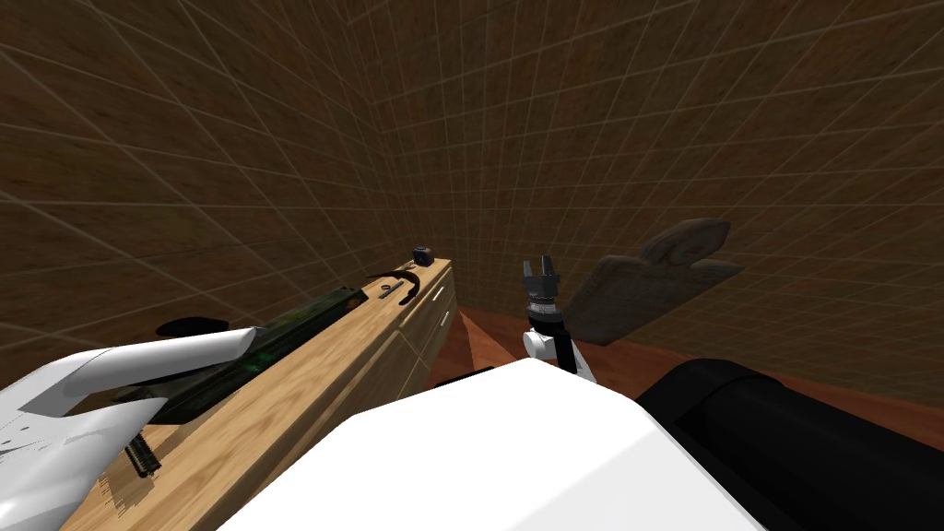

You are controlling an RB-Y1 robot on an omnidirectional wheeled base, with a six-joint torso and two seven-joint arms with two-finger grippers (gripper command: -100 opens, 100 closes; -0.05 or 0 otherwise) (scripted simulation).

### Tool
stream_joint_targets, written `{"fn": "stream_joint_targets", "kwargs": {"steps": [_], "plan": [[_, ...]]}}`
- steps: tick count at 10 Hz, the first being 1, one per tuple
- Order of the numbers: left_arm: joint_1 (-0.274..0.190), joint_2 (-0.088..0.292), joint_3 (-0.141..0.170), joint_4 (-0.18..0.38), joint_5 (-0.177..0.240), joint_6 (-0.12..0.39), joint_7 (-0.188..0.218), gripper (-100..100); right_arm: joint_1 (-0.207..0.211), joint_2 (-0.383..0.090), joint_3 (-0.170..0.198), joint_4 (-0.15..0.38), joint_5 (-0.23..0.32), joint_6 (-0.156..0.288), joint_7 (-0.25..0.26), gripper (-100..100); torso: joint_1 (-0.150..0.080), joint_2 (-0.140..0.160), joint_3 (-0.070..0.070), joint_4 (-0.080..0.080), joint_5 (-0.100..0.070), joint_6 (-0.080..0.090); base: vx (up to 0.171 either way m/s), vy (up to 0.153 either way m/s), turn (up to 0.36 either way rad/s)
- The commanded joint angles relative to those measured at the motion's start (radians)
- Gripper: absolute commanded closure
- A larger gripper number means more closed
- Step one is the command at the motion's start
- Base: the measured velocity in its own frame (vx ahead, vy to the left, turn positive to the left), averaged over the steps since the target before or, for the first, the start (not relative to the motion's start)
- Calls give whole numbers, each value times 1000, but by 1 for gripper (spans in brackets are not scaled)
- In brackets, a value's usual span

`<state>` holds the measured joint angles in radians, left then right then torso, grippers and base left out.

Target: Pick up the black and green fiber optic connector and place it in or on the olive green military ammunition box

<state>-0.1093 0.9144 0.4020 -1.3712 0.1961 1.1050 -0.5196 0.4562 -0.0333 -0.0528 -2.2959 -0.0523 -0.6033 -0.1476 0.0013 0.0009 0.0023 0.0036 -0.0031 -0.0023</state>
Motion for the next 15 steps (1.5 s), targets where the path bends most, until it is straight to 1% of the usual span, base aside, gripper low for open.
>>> {"fn": "stream_joint_targets", "kwargs": {"steps": [1, 2, 3, 4, 5, 6, 7, 8, 9, 10, 11, 13, 14, 15], "plan": [[-9, 2, 3, 30, -37, -50, 9, 100, 0, 0, 0, 0, 0, 0, 0, 0, 0, 0, 0, 0, 0, 0, 17, -4, 1], [-9, 2, 3, 30, -37, -63, 9, 100, 0, 0, 0, 0, 0, 0, 0, 0, 0, 0, 0, 0, 0, 0, 16, -1, 3], [-13, 1, 3, 49, -62, -102, 15, 100, 0, 0, 0, 0, 0, 0, 0, 0, 0, -1, 0, 0, 0, 0, 22, 2, 0], [-18, -1, 4, 68, -85, -126, 23, 100, 0, 0, 0, 0, 0, 0, 0, 0, 0, -1, -1, 0, 0, 0, 42, 6, -1], [-18, -1, 4, 68, -85, -140, 23, 100, 0, 0, 0, 0, 0, 0, 0, 0, 1, -2, -1, -1, 0, 0, 31, 5, 2], [-22, -2, 5, 87, -108, -178, 31, 100, 0, 0, 0, 0, 0, 0, 0, 0, 1, -2, -1, -1, 0, 1, 26, 3, -1], [-25, -5, 5, 105, -129, -203, 39, 100, 0, 0, 0, 0, 0, 0, 0, 0, 0, -2, -1, -1, 0, 1, 44, 10, 1], [-25, -5, 5, 105, -129, -217, 39, 100, 0, 0, 0, 0, 0, 0, 0, 0, 1, -3, -2, -1, 0, 1, 36, 11, 1], [-28, -7, 4, 123, -149, -254, 47, 100, 0, 0, 0, 0, 0, 0, 0, 0, 1, -3, -2, -1, 0, 1, 37, 8, 0], [-31, -10, 4, 141, -169, -280, 56, 100, 0, 0, 0, 0, 0, 0, 0, 0, 1, -3, -2, -1, 0, 1, 57, 12, -1], [-31, -10, 4, 141, -169, -290, 56, 100, 0, 0, 0, 0, 0, 0, 0, 0, 1, -4, -3, -1, 0, 1, 44, 13, 3], [-35, -17, 3, 173, -204, -352, 73, 100, 0, 0, 0, 0, 0, 0, 0, 0, 1, -3, -2, -2, 0, 1, 48, 15, -1], [-35, -17, 3, 173, -204, -360, 73, 100, 0, 0, 0, 0, 0, 0, 0, 0, 1, -4, -3, -2, 0, 1, 49, 14, 2], [-37, -21, 2, 189, -219, -393, 82, 100, 0, 0, 0, 0, 0, 0, 0, 0, 1, -4, -3, -2, 0, 2, 48, 20, 0]]}}
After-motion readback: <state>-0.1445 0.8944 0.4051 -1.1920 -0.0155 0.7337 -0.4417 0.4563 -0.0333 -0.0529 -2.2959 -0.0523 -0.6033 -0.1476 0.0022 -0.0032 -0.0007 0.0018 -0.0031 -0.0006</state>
